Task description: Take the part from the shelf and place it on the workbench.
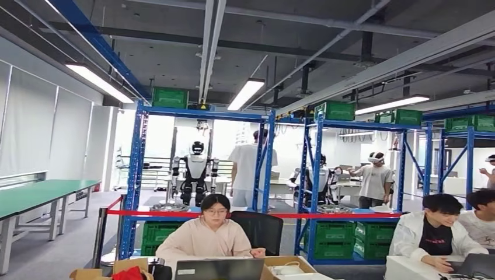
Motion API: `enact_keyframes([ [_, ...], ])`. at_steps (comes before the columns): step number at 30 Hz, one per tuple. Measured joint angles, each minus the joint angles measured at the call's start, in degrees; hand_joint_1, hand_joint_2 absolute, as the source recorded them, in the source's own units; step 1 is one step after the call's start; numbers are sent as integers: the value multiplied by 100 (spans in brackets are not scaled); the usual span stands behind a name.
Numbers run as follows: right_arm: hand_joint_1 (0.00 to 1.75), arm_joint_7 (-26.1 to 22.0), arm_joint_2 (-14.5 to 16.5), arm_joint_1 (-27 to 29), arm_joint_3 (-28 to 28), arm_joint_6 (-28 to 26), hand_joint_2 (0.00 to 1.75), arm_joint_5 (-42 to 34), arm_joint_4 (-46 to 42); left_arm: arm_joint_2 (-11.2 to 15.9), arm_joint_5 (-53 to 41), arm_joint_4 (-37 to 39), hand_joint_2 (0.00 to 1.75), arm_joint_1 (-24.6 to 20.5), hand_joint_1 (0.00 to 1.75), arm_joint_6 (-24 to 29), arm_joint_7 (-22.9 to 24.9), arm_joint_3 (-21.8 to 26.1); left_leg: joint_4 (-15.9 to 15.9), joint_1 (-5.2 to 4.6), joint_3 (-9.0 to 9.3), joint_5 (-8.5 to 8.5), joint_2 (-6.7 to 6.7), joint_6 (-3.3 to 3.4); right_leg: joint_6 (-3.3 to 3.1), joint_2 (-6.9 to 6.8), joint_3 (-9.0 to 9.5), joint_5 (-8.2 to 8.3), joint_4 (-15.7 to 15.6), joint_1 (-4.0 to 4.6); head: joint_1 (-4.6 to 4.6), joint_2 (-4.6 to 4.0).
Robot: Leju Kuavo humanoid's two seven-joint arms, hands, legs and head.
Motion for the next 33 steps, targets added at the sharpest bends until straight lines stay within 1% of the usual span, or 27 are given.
enact_keyframes([
  [2, 175, 0, -11, 8, 0, 0, 175, -1, 3, 4, 0, 0, 0, -3, 0, 1, -2, 1, -3, -24, 82, -80, 1, 15, 11, -3, -517, -228, 732, -13, 0, 0],
  [3, 175, 0, -16, 12, 0, 0, 175, -2, 4, 6, -1, 0, 0, -2, 0, 1, -2, 1, -3, -37, 134, -125, -2, 18, -4, -2, -677, -220, 875, -10, 0, 0],
  [4, 175, 0, -19, 13, 0, 0, 175, -4, 4, 7, -1, 0, 0, 0, 0, 0, -3, 1, -3, -49, 200, -171, -5, 19, -31, -1, -735, -83, 801, 2, 0, 0],
  [5, 175, 0, -21, 9, 0, 1, 175, -7, 4, 7, -2, 0, 0, 1, 0, 0, -4, 0, -6, -55, 275, -219, -10, 17, -67, 0, -687, 176, 513, 25, 1, 0],
  [6, 175, 1, -21, 0, 0, 2, 175, -8, 4, 7, -3, 0, 0, 4, 0, 0, -4, 0, -16, -57, 341, -265, -16, 12, -108, 0, -592, 485, 125, 60, 1, 0],
  [7, 175, 2, -21, -18, 0, 4, 175, -8, 4, 1, -5, 0, 0, -1, 0, 0, 4, 0, -33, -51, 400, -297, -21, 3, -152, 4, -506, 709, -198, 99, 1, 0],
  [8, 175, 11, -21, -51, 0, 7, 175, -6, 5, -6, -14, 0, 0, -8, 0, 1, 22, 0, -57, -40, 431, -318, -25, -11, -205, 8, -433, 859, -440, 135, -1, 1],
  [9, 175, 33, -16, -100, 1, 10, 175, -1, 7, -13, -23, 0, 0, -12, 0, 1, 46, 0, -77, -28, 444, -324, -26, -31, -246, 12, -397, 910, -575, 166, -1, 1],
  [10, 175, 70, -6, -163, 3, 13, 175, 7, 9, -21, -33, 0, 0, -19, 0, 1, 70, 0, -97, -19, 456, -316, -20, -57, -283, 15, -368, 886, -632, 188, 4, 1],
  [12, 175, 197, 40, -326, 12, 14, 175, 26, 17, -26, -50, 1, 0, -26, 0, 1, 92, -1, -114, -17, 493, -330, 3, -98, -330, 4, -252, 908, -825, 191, 23, 1],
  [13, 175, 274, 73, -434, 20, 13, 175, 35, 43, -30, -61, 1, 0, -38, 0, 1, 92, -2, -40, -23, 476, -384, 13, -106, -349, -5, -183, 916, -900, 176, 31, 1],
  [14, 175, 354, 108, -554, 29, 10, 175, 46, 90, -31, -75, 2, 0, -54, 0, 0, 91, -4, 132, -29, 403, -484, 18, -111, -363, -12, -126, 925, -956, 158, 39, 1],
  [16, 175, 497, 178, -808, 52, -13, 175, 82, 256, -21, -123, 2, 0, -83, 0, -7, 81, -13, 769, -39, 37, -758, 21, -134, -382, -18, -75, 910, -983, 141, 80, 0],
  [17, 175, 556, 215, -935, 63, -34, 175, 103, 371, -13, -151, 2, 0, -88, 0, -17, 75, -21, 1070, -37, -168, -847, 21, -155, -386, -15, -70, 898, -978, 139, 134, 0],
  [18, 175, 618, 257, -1079, 72, -67, 175, 126, 526, -7, -186, 2, 0, -89, 0, -33, 67, -35, 1235, -32, -317, -847, 21, -177, -382, -8, -65, 883, -970, 135, 199, 0],
  [19, 175, 692, 305, -1251, 79, -109, 175, 162, 726, -5, -223, 2, 0, -94, 0, -52, 59, -55, 1207, -22, -374, -738, 22, -203, -373, 0, -60, 866, -953, 126, 258, 0],
  [20, 175, 773, 358, -1439, 81, -158, 175, 200, 957, -5, -257, 2, 0, -106, 0, -70, 53, -77, 984, -7, -334, -528, 23, -230, -357, 8, -53, 842, -924, 114, 295, 0],
  [21, 175, 850, 413, -1634, 74, -226, 175, 250, 1228, -7, -295, 2, 0, -127, 0, -87, 48, -101, 643, 15, -236, -275, 24, -261, -332, 11, -51, 807, -879, 102, 309, 0],
  [22, 175, 912, 466, -1828, 57, -294, 175, 309, 1519, -12, -329, 3, 0, -155, 0, -102, 48, -130, 330, 18, -151, -116, 24, -280, -303, 10, -63, 773, -820, 98, 308, 0],
  [23, 175, 948, 513, -2016, 35, -353, 175, 365, 1803, -16, -360, 3, 0, -191, 0, -114, 56, -160, 116, 13, -95, -8, 25, -256, -273, 8, -93, 742, -765, 100, 307, 0],
  [24, 175, 964, 554, -2193, 5, -412, 175, 431, 2103, -24, -390, 4, 0, -218, 0, -126, 73, -189, 12, -2, -82, 34, 23, -214, -247, 3, -127, 720, -722, 104, 305, 0],
  [26, 175, 962, 619, -2531, -82, -518, 175, 564, 2711, -41, -442, 4, 0, -257, 0, -149, 122, -250, 13, -30, -105, 61, 18, -101, -217, -4, -178, 700, -689, 101, 304, 0],
  [28, 175, 924, 662, -2835, -223, -642, 175, 687, 3321, -69, -476, 4, 0, -289, 0, -168, 167, -316, 3, -20, -107, 93, 11, -53, -172, -7, -211, 607, -595, 85, 306, 0],
  [29, 175, 897, 676, -2983, -306, -693, 175, 750, 3619, -79, -482, 4, 0, -312, 0, -171, 184, -347, -1, -11, -105, 100, 10, -39, -138, -7, -288, 486, -415, 72, 305, 0],
  [30, 175, 875, 682, -3109, -379, -731, 175, 798, 3852, -85, -489, 4, 0, -334, 0, -172, 193, -371, -4, -8, -104, 102, 9, -31, -105, -7, -408, 330, -138, 57, 305, 0],
  [32, 175, 849, 686, -3292, -528, -801, 175, 896, 4322, -86, -499, 4, 0, -362, 0, -175, 213, -413, -3, -9, -101, 96, 11, -21, -62, -10, -779, 6, 628, 32, 304, 0],
  [33, 175, 846, 681, -3342, -590, -831, 175, 938, 4519, -86, -503, 4, 0, -369, 0, -179, 222, -432, -3, -11, -98, 92, 11, -15, -57, -9, -924, -57, 893, 28, 304, 0],
])
